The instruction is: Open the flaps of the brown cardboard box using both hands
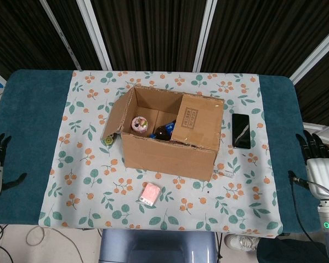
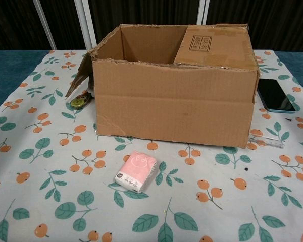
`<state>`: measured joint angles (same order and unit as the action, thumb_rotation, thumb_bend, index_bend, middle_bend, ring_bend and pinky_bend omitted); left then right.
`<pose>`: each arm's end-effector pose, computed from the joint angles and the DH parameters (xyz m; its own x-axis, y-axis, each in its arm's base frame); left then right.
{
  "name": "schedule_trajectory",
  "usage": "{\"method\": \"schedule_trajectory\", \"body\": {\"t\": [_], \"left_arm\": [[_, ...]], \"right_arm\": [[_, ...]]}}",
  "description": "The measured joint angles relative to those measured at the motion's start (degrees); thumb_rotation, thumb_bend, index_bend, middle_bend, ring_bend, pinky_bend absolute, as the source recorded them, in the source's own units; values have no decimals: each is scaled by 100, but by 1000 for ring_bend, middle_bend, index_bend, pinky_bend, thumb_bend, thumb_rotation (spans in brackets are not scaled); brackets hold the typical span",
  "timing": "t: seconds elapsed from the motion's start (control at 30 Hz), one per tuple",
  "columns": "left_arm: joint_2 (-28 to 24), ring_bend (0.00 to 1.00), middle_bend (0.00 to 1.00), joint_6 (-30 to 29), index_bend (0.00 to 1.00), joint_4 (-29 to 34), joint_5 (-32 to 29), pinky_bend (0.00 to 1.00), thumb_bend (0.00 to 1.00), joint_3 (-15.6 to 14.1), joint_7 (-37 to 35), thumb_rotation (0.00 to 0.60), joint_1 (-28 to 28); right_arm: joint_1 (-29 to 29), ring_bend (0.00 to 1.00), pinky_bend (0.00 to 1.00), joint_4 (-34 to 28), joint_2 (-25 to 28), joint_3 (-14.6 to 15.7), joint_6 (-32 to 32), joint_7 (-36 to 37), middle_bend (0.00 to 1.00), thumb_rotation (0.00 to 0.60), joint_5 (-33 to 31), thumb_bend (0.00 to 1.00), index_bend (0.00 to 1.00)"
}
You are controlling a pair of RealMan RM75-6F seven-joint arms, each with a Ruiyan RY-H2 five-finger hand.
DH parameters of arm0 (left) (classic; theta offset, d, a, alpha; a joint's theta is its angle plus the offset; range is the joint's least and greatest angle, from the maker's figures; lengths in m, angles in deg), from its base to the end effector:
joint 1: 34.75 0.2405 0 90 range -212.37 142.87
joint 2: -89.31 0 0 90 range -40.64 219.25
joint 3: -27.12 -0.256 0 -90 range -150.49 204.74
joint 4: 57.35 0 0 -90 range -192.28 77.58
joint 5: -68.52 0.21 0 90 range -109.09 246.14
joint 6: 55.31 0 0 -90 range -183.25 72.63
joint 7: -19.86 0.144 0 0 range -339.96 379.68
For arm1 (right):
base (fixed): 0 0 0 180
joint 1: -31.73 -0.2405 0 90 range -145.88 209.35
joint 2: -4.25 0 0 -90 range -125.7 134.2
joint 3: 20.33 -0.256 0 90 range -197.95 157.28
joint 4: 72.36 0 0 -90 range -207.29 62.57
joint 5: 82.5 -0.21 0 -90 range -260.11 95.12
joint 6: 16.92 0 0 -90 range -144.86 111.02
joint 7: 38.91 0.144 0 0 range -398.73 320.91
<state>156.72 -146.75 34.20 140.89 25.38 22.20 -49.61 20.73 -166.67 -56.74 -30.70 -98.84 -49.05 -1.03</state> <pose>-0.3074 0.2169 0.1581 0.3934 -0.0849 0.9155 0.9189 0.0697 -0.3884 -0.2848 -0.2390 0.1898 0.5399 0.1220 0.8329 -0.8374 -0.0226 0.5461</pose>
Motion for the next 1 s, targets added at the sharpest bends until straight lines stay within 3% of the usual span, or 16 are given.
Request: {"method": "schedule_trajectory", "body": {"t": [0.2,0.27,0.37,0.5,0.73,1.0], "left_arm": [[59,0,0,63,0,-154,231,2,126,95,-281,600,116],[44,0,0,182,0,-158,231,2,126,127,-442,600,141],[17,0,0,352,0,-188,245,2,125,222,-613,600,182],[9,0,0,430,0,-210,305,3,125,299,-674,600,221],[0,0,0,566,0,-192,355,3,126,384,-710,600,256],[5,0,0,653,0,-185,366,2,126,503,-724,600,301]], "right_arm": [[-740,60,216,-586,331,-361,605,-587,67,600,118,361,63],[-1095,125,237,-760,427,-526,997,-751,128,600,67,455,154],[-1712,213,275,-898,515,-747,1672,-998,222,600,-84,727,246],[-2575,255,290,-930,520,-984,2628,-1309,275,600,-405,973,359],[-3886,261,294,-505,165,-1090,4014,-1867,289,600,-1000,1000,402],[-4845,261,295,251,-607,-936,4616,-2284,290,600,-1536,1000,405]]}}
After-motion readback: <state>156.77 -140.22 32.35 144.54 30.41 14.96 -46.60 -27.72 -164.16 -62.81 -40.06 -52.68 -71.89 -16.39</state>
